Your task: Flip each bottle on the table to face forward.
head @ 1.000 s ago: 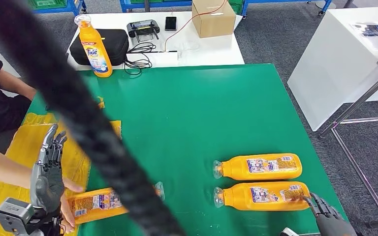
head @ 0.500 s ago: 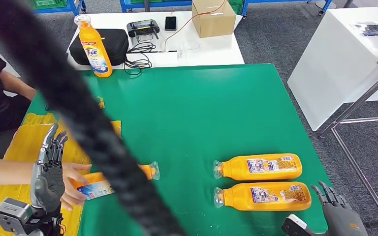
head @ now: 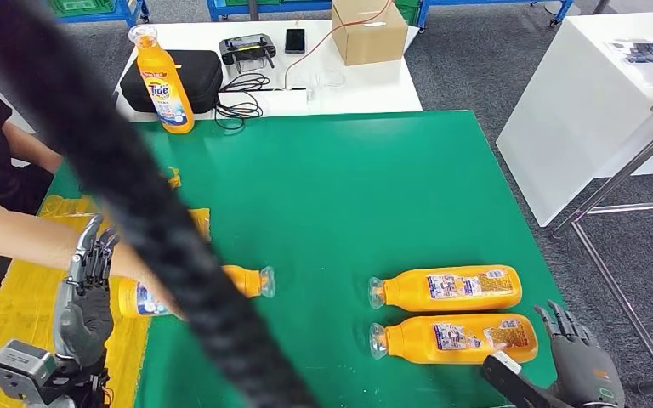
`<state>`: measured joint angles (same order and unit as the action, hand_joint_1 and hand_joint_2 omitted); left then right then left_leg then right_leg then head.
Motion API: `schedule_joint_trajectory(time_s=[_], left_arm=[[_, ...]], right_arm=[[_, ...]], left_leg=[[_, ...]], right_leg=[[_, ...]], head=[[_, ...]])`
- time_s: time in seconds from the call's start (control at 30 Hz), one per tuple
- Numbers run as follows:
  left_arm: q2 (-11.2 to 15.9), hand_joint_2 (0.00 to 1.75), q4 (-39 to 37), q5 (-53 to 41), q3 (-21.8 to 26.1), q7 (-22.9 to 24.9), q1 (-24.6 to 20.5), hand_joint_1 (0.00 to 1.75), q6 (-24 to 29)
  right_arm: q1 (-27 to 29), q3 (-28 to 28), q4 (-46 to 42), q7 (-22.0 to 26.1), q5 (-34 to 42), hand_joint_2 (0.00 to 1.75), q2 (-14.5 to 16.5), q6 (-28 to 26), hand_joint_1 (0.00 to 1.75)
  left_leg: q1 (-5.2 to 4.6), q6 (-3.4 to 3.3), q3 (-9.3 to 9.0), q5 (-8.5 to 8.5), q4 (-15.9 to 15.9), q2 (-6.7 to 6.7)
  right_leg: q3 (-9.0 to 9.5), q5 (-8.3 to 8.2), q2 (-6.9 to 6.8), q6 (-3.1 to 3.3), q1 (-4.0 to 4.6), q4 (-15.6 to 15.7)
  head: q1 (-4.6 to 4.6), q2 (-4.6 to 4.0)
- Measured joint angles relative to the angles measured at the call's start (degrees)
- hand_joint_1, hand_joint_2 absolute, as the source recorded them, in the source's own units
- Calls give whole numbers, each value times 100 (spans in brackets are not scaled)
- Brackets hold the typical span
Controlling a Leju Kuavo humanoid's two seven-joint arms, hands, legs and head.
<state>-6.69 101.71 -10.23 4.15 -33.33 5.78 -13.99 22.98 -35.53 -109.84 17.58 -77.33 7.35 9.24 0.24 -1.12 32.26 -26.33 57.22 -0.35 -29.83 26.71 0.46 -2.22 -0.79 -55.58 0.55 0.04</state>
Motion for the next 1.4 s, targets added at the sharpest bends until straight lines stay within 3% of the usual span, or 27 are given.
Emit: schedule_joint_trajectory(time_s=[0.27,0.77,0.9,0.93,1.03,1.4], left_arm=[[0,0,-13,41,1,39,-17,0,-22],[-3,0,-85,167,3,138,-104,0,-102],[-19,0,-161,204,2,174,-191,0,-105],[-23,0,-187,213,2,184,-221,0,-105],[-36,0,-270,242,-1,219,-322,0,-105],[-46,0,-502,354,-63,278,-634,0,-115]], right_arm=[[43,873,354,-735,358,175,-544,-275,0],[-43,3415,1121,-2470,700,175,-1825,-804,3],[-226,4252,1405,-2912,830,175,-2149,-847,157],[-305,4476,1505,-3028,886,175,-2220,-867,166],[-593,5116,1818,-3312,1050,175,-2411,-971,175],[-1623,6790,2713,-4151,1822,175,-2894,-1180,175]], left_leg=[[1,0,3,0,0,1],[1,0,-1,1,0,3],[6,2,-20,-2,-1,17],[9,8,-34,-8,-1,23],[22,30,-89,-33,-3,45],[133,80,-355,-168,-11,222]], right_leg=[[-1,0,0,0,2,-1],[-1,0,1,0,3,0],[-5,-2,16,3,13,1],[-9,-1,24,5,15,2],[1,7,53,16,24,6],[231,39,229,102,134,66]], head=[[0,0],[0,0],[0,0],[0,0],[1,0],[2,0]])
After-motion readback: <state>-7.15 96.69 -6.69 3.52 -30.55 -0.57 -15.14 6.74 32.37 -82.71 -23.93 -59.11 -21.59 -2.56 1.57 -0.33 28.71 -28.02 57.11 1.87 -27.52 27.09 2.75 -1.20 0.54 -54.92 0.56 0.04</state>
